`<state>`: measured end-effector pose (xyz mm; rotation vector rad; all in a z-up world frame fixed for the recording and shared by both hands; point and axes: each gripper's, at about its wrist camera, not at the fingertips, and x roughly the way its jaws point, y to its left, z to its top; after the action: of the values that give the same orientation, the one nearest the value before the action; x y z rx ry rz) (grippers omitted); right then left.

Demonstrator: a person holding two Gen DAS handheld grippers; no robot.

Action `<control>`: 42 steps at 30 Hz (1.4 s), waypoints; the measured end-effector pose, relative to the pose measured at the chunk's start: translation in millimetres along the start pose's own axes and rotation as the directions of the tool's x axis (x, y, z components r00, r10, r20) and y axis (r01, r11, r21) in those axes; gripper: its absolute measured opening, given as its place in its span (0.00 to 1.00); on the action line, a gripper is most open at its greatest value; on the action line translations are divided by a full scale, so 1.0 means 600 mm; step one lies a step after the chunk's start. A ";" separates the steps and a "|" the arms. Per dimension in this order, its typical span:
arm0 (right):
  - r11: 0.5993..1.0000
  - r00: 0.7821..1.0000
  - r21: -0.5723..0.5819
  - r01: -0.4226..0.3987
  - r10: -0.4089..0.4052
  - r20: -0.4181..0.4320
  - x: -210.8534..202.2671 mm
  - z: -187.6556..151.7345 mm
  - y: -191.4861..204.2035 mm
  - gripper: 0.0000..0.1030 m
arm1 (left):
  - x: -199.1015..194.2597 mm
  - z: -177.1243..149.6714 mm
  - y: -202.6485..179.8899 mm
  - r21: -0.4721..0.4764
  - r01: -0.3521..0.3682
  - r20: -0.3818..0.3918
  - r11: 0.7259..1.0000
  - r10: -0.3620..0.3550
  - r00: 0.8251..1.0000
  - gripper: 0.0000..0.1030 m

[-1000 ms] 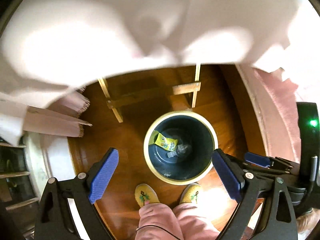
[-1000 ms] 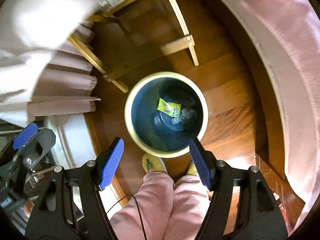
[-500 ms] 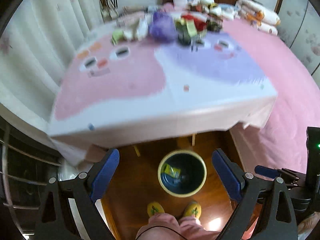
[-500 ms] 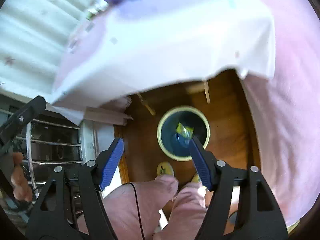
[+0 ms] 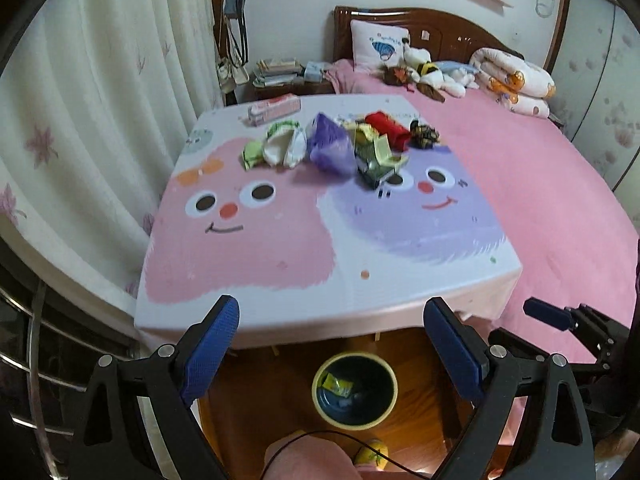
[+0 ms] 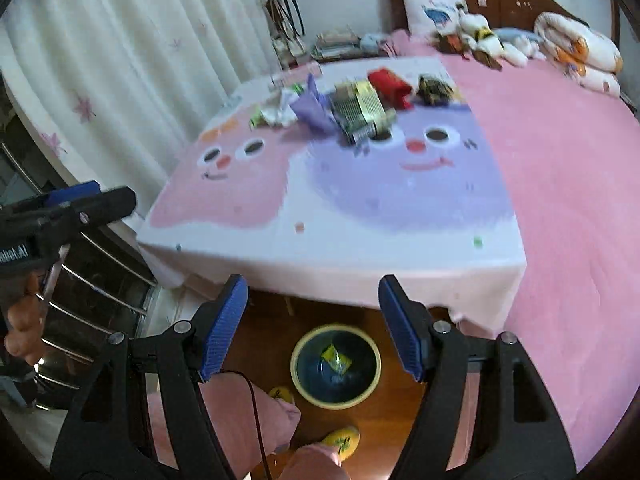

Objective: Collect trash
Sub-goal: 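Move both tools back up toward the table trash, then grasp the purple tissue pack with the right tool while the left tool grasps the white tissue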

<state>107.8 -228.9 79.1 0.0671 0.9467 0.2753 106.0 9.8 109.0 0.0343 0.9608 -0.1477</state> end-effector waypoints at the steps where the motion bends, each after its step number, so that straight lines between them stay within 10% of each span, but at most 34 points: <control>1: 1.000 1.000 -0.003 -0.002 0.002 0.008 0.000 0.011 0.004 0.64 | -0.001 0.007 0.001 0.002 0.002 0.005 1.000 -0.002 1.000 0.92; 11: 0.999 0.999 -0.039 0.032 -0.030 0.035 0.111 0.165 0.031 0.64 | 0.095 0.111 0.058 0.036 0.007 0.019 0.999 -0.008 1.000 0.92; 28: 0.976 0.969 -0.106 0.188 -0.202 -0.140 0.521 0.416 0.061 0.61 | 0.439 0.381 0.239 0.091 0.101 -0.125 0.991 -0.089 0.988 0.92; 38: 0.980 0.955 -0.084 0.181 -0.195 -0.223 0.623 0.433 0.039 0.12 | 0.580 0.437 0.241 0.089 0.177 -0.217 0.980 -0.154 0.964 0.92; 42: 0.988 0.964 -0.025 0.154 -0.156 -0.217 0.624 0.436 0.030 0.08 | 0.631 0.457 0.229 0.082 0.205 -0.251 0.975 -0.179 0.951 0.92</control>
<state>522.5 -96.9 -60.8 -0.0459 1.1627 0.1426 562.0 78.2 -48.4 0.0582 1.1994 -0.3823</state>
